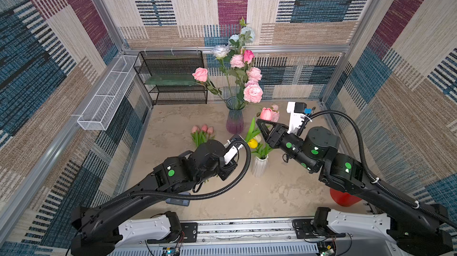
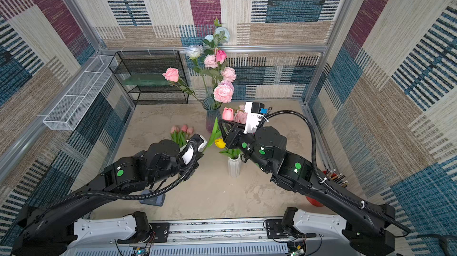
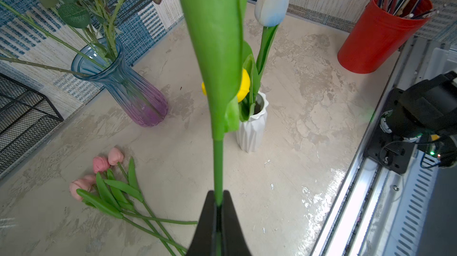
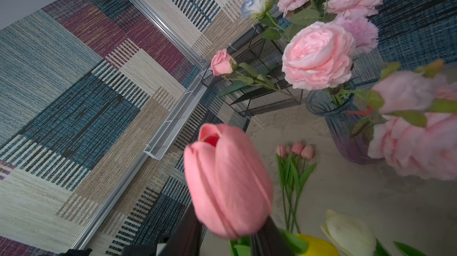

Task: Pick out pink flowers from the vase
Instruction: Pick up the flower from the vase, then place the flower at the center of the board.

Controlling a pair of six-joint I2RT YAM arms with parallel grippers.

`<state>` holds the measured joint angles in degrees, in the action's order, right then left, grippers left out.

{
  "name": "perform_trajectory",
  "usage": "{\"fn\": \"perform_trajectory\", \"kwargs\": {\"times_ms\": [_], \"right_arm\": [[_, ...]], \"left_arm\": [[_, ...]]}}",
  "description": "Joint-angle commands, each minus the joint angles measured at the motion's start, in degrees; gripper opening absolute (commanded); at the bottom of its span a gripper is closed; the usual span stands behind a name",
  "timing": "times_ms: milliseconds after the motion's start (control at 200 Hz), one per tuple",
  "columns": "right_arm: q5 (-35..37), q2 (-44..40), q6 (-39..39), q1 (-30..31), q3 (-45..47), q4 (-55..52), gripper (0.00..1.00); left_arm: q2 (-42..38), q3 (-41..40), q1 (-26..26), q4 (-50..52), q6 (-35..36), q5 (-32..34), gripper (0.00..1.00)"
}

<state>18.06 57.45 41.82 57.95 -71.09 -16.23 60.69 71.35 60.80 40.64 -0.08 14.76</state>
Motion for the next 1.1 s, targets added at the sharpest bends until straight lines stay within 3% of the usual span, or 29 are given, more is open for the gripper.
{"fn": "perform_trajectory", "kwargs": {"times_ms": [0, 456, 636, 831, 1097], "right_arm": [[-1.3, -1.9, -3.4, 0.0, 1.1, 3.8, 0.38], [-1.5, -13.3, -13.5, 0.3, 8.1, 6.1, 0.41], [-1.1, -15.6, -14.9, 0.3, 9.5, 6.1, 0.41], [-0.2, -17.1, -15.7, 0.4, 10.5, 5.1, 0.41], [1.5, -19.9, -17.9, 0.2, 12.3, 4.8, 0.41]], "left_arm": [[-1.1, -1.4, -2.6, -1.5, -4.4, 0.0, 0.0], [-6.3, -19.2, -27.4, -9.7, -16.6, -15.8, 0.0], [0.8, -22.5, -36.5, -12.8, -20.1, -22.9, 0.0], [9.6, -22.8, -44.1, -16.5, -22.6, -26.0, 0.0], [18.9, -22.2, -49.1, -19.7, -27.1, -27.1, 0.0]]}}
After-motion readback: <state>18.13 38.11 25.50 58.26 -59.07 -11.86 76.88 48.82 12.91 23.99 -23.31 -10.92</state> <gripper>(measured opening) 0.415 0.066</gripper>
